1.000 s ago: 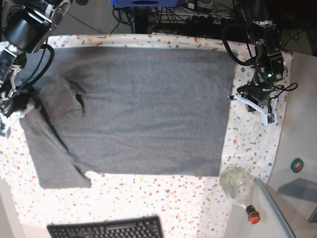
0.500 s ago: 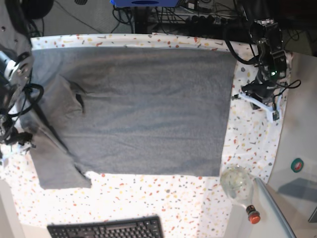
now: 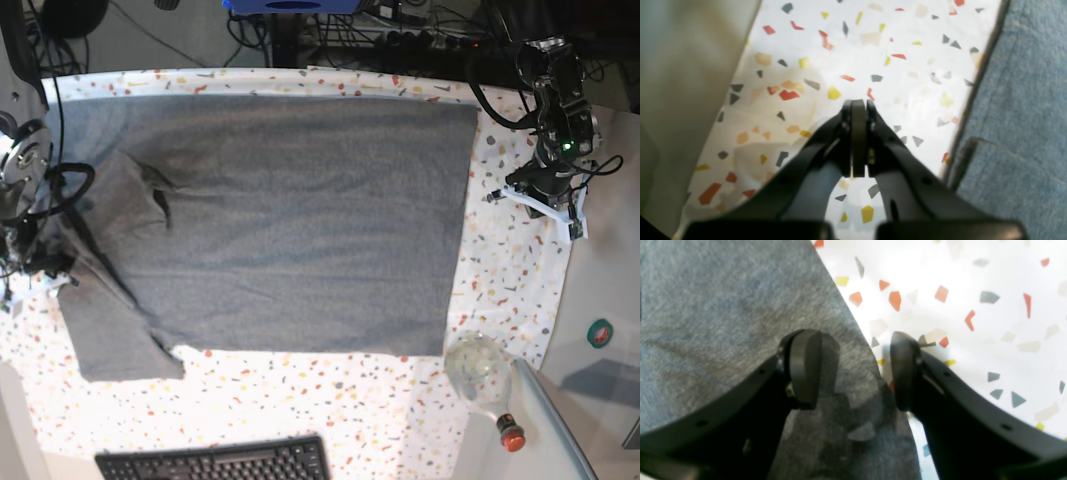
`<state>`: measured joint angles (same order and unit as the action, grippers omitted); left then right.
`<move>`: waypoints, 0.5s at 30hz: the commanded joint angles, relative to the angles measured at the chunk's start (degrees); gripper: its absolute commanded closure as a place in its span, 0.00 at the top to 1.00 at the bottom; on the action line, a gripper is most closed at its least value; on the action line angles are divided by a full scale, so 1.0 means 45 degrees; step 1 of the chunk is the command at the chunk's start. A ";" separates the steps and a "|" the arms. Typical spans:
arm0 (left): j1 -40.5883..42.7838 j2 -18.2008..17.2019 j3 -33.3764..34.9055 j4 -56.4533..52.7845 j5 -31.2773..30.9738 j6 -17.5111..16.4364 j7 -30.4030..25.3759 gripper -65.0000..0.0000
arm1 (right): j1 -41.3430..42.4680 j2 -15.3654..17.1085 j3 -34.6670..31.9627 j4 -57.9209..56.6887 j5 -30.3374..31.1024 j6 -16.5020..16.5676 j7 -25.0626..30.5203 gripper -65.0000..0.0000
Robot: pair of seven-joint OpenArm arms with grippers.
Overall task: Layout the t-shirt on the table in an organized manner, then fold the t-shirt properly
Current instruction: 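Smooth the shirt hem with the right gripper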
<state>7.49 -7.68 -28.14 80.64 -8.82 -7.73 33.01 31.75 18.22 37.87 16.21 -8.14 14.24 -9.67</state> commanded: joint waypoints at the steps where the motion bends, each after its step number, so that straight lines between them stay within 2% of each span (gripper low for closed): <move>1: -0.0013 -0.0158 -0.0047 0.0219 -0.0023 -0.0031 -0.0235 0.00 | 0.0379 0.0123 -0.0005 0.0140 0.0041 -0.0029 -0.0049 0.48; 7: 0.0026 -0.0315 -0.0008 0.0219 -0.0023 -0.0031 -0.0235 0.00 | 0.0379 -0.0131 -0.0005 0.0140 0.0041 -0.0029 -0.0088 0.48; 8: 0.0026 -0.0315 -0.0027 0.0219 -0.0023 -0.0031 -0.0235 0.00 | 0.0379 -0.0131 -0.0005 0.0140 0.0041 -0.0029 -0.0088 0.45; 10: 0.0026 -0.0315 -0.0027 0.0219 -0.0023 -0.0031 -0.0235 0.00 | 0.0379 -0.0131 -0.0005 0.0140 0.0041 -0.0029 -0.0049 0.30; 12: 0.0026 -0.0315 0.0031 0.0219 -0.0004 -0.0031 -0.0235 0.00 | 0.0379 -0.0131 0.0015 0.0257 0.0061 0.0010 0.0010 0.06; 13: 0.0026 -0.0315 0.0090 0.0199 0.0036 -0.0031 -0.0235 0.00 | 0.0379 -0.0131 0.0015 0.0257 0.0080 0.0030 0.0186 0.00; 15: -0.0013 -0.0315 0.0383 -0.0113 0.0055 -0.0031 -0.0235 0.00 | 0.0437 -0.0131 0.0093 0.0257 0.0080 0.0010 0.0538 0.00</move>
<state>7.81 -8.49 -26.59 79.64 -8.78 -7.90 32.73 31.99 16.78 38.13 16.49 -7.97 13.91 -8.51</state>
